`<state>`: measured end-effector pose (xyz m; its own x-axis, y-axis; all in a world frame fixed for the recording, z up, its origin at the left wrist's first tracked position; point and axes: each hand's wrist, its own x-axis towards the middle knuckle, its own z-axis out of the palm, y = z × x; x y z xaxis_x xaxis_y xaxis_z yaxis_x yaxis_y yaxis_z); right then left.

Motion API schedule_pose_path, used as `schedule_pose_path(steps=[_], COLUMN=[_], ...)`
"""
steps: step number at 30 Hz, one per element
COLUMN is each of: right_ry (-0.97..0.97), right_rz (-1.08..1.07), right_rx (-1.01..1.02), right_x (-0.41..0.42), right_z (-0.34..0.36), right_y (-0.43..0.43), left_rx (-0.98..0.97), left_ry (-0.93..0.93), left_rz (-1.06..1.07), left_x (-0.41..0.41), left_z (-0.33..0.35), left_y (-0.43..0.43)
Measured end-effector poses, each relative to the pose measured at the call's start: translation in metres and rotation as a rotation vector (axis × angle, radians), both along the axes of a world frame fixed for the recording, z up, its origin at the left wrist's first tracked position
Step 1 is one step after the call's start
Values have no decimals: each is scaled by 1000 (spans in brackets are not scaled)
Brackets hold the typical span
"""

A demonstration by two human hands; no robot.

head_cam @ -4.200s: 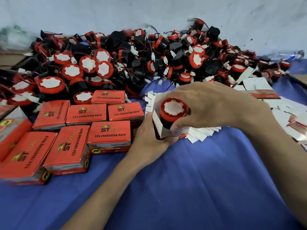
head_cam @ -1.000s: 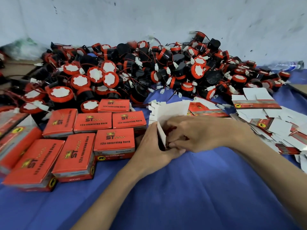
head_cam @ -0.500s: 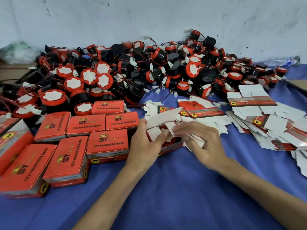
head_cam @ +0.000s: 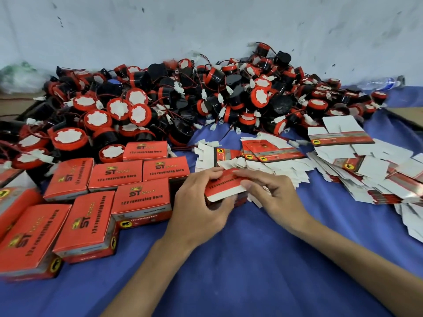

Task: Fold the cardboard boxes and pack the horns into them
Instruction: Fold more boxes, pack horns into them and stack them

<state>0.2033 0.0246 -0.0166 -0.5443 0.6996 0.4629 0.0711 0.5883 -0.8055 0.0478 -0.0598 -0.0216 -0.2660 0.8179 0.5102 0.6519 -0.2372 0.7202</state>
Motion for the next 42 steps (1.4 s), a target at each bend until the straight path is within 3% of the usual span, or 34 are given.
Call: schedule_pose_path(steps=[7, 12, 15, 18, 24, 27, 34, 36, 38, 42], right_ry=[20, -47, -191, -334, -566, -687, -915, -874, -897, -1140], right_rz=[-44, -163, -217, -236, -248, -283, -349, -383, -335, -236], right_rx=[71, 508, 797, 910, 787, 827, 868, 854, 763, 500], right_x=[-2, -3, 3, 9, 11, 14, 22, 25, 21, 27], right_z=[-3, -5, -3, 0, 9, 13, 20, 22, 32, 54], right_y=[3, 3, 2, -2, -14, -25, -49, -53, -59, -60], left_rx=[-45, 9, 76, 133, 196, 184, 136, 110, 109, 136], left_ry=[178, 196, 308, 479, 670, 721, 729, 726, 723, 716], left_rz=[-33, -88, -77, -6, 108, 108, 66, 46, 44, 52], left_x=[-5, -9, -7, -4, -4, -2, 5, 5, 5, 5], left_z=[2, 0, -3, -2, -1, -4, -2, -2, -3, -5], left_y=[0, 1, 0, -3, -4, -5, -5, -4, -3, -2])
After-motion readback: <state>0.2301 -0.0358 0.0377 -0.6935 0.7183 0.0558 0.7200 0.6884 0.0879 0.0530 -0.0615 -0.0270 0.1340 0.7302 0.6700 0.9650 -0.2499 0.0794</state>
